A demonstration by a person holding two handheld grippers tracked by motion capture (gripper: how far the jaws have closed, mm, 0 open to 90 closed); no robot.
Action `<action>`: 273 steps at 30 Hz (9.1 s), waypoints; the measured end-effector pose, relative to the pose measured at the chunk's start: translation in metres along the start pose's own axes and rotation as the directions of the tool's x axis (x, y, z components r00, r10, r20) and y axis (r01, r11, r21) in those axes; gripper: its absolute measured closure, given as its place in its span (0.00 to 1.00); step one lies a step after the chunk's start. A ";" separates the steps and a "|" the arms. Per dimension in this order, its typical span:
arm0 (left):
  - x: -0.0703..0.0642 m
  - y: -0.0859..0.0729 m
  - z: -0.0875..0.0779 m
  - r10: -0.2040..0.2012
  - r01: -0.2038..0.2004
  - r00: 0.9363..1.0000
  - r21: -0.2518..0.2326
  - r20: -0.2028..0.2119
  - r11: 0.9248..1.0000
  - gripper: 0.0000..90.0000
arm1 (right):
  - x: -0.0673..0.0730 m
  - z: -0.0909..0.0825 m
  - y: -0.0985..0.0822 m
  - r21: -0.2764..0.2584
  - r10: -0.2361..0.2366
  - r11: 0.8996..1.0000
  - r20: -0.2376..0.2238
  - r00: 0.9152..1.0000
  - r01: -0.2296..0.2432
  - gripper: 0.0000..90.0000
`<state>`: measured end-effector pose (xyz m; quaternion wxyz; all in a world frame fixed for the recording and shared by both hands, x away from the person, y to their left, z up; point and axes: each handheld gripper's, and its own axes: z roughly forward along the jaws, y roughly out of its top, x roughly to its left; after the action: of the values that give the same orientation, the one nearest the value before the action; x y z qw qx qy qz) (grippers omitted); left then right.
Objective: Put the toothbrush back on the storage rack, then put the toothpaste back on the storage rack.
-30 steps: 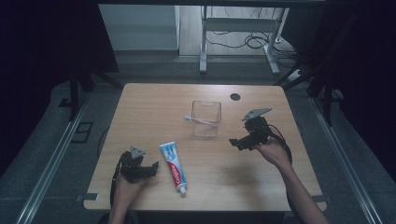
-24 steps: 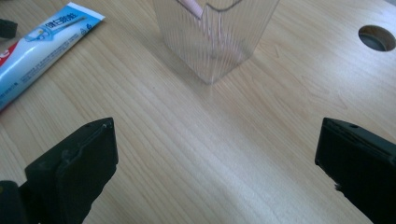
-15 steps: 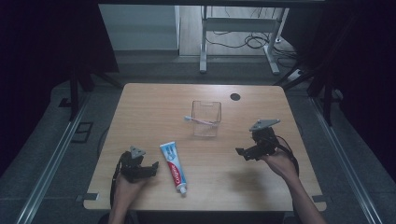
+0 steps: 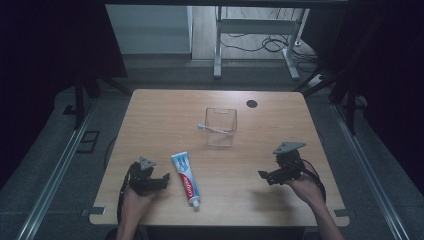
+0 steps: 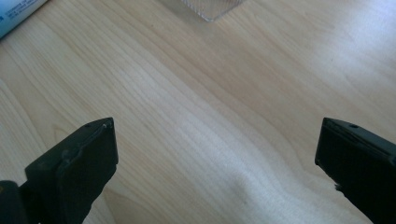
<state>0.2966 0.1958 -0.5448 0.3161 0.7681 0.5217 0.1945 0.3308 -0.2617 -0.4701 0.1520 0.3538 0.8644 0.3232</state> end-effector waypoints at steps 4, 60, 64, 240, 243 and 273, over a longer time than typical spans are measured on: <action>0.000 0.000 0.000 0.000 0.000 1.000 0.000 0.000 1.000 0.16 | 0.003 0.003 -0.014 -0.009 0.020 1.000 -0.007 1.000 -0.020 0.00; -0.012 0.013 -0.014 0.058 -0.056 0.998 -0.041 0.036 0.998 0.28 | 0.025 0.027 -0.079 -0.047 0.063 0.997 0.009 0.998 -0.063 0.00; -0.015 0.016 -0.019 0.075 -0.072 0.996 -0.057 0.048 0.996 0.33 | 0.026 0.027 -0.079 -0.044 0.064 0.997 0.010 0.998 -0.064 0.00; -0.051 0.082 0.018 0.238 -0.359 0.900 0.314 0.364 0.879 0.82 | 0.026 0.027 -0.079 -0.042 0.070 0.997 0.014 0.997 -0.069 0.00; -0.052 0.081 0.017 0.232 -0.355 0.898 0.301 0.374 0.885 0.82 | 0.026 0.027 -0.079 -0.042 0.070 0.997 0.014 0.997 -0.069 0.00; -0.062 0.122 -0.020 0.268 -0.327 0.877 0.088 0.399 0.941 0.82 | 0.025 0.027 -0.079 -0.045 0.064 0.997 0.015 0.998 -0.063 0.00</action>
<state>0.3433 0.1129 -0.4439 0.3178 0.8841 0.3392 0.0474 0.2856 -0.2743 -0.5435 0.1568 0.3802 0.8441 0.3440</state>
